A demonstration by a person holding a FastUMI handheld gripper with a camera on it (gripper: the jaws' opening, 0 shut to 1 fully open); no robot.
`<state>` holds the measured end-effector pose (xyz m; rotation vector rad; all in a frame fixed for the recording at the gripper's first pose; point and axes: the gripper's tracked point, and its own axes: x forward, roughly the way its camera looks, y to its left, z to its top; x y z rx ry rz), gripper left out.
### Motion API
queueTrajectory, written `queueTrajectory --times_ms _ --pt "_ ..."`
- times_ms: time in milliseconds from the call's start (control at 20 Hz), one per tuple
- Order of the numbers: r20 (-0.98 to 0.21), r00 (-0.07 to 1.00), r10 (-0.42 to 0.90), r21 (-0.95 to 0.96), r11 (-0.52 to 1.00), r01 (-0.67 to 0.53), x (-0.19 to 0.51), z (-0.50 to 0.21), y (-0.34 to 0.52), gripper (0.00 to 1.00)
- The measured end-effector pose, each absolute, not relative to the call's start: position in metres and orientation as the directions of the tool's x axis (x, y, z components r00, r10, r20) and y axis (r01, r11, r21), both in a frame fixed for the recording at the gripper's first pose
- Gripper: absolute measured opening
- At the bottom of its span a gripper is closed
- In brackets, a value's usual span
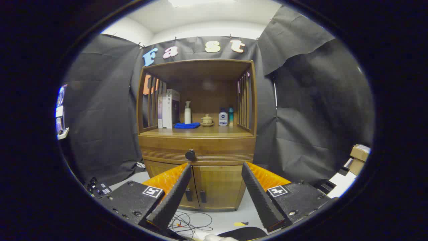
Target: Pull open the drawer, take out the items inside it, and place them on the countertop above the cabinet.
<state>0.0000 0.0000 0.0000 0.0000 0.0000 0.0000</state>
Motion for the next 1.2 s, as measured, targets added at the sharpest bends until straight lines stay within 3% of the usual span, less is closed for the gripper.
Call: queueTrajectory --times_ms 700,1200 --pt "0.006 1.000 -0.007 0.003 1.000 0.007 0.013 0.007 0.002 0.99" --pt "0.010 0.998 0.059 -0.014 0.998 -0.058 0.124 0.019 0.057 0.99"
